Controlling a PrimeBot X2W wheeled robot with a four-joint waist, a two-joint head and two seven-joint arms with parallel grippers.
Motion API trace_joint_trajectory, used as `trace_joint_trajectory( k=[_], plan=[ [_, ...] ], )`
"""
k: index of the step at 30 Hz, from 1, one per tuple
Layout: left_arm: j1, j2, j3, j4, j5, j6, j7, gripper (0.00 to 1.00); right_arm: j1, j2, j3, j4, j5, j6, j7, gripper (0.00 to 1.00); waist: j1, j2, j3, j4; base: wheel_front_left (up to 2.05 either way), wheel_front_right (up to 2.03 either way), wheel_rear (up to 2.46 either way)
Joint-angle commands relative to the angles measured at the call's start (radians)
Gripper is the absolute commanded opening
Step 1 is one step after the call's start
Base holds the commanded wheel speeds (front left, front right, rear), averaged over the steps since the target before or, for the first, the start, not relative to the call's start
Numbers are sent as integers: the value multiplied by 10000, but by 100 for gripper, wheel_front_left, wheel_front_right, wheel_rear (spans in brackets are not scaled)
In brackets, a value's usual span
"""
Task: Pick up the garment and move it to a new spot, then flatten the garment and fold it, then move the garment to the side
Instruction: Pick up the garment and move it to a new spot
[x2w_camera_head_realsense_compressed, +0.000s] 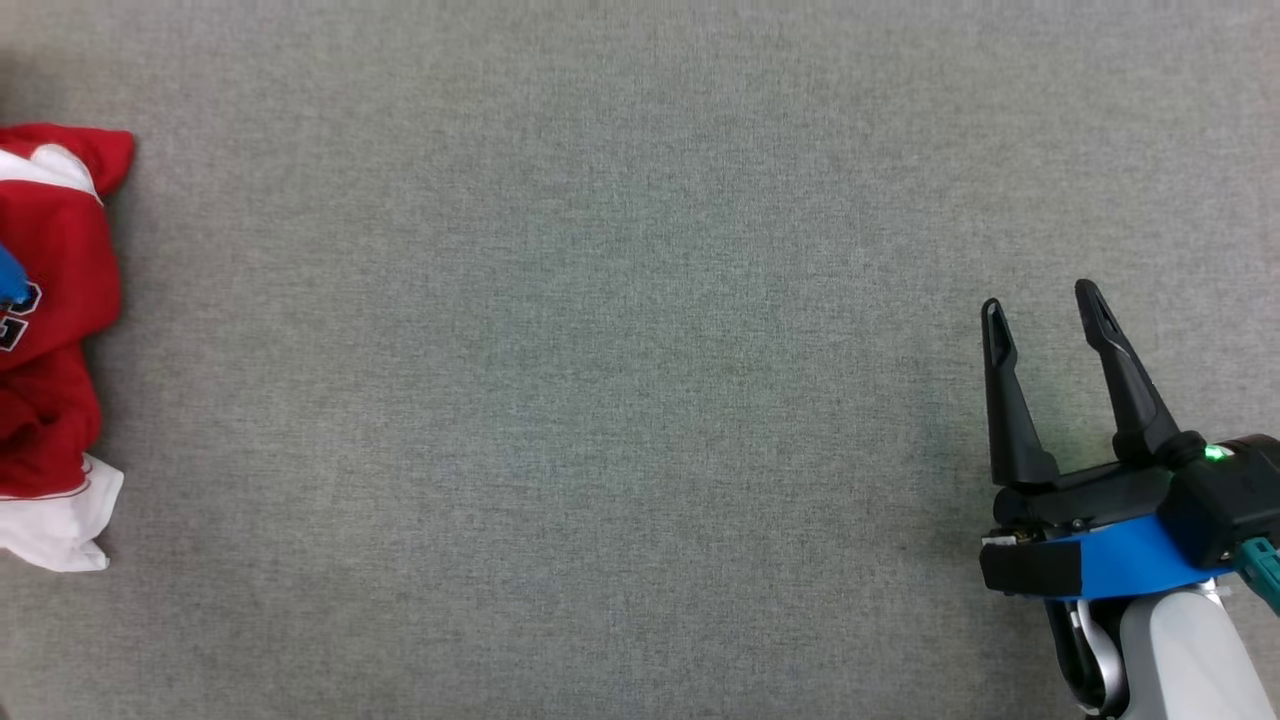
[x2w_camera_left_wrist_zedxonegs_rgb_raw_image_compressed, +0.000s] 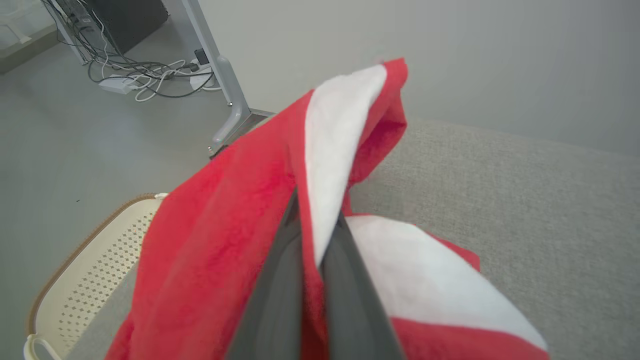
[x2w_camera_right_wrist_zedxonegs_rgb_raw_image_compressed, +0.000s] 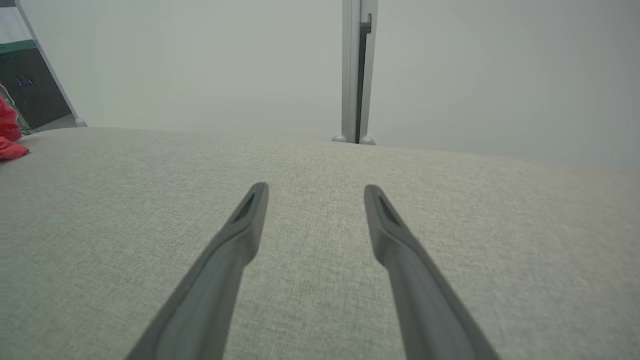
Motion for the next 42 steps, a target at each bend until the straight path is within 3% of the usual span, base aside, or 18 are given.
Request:
trace_joint_trajectory(
  k=[1,10,18,28,36,42],
  plan=[
    [-280,133,-90,-39,41,-53,-184,0,-73,12,25,39,68,4,-75,100,0,-2,-126,-47,0,0,0],
    [-1022,283,-597,-600,223,-359,-1423,0,93,36,361,584,394,4,-192,100,0,-2,-1286,-212,0,0,0],
    [-1869,28,-1550,-2453,351,-510,-1745,0,315,38,556,869,1003,4,-246,100,0,-2,-2156,-782,0,0,0],
    [-2464,-589,-3181,-5801,-293,-526,-784,0,350,37,759,849,1760,5,-244,100,0,-2,-2600,-2355,0,0,0],
    [-2593,-1329,-4337,-7231,-1041,-498,-46,0,389,35,781,768,2077,5,-247,100,0,-2,-2488,-3414,0,0,0],
    [-1780,-1650,-5202,-7285,-1239,-499,-125,0,407,40,788,743,2232,5,-247,100,0,-2,-2329,-3804,0,0,0]
  ],
)
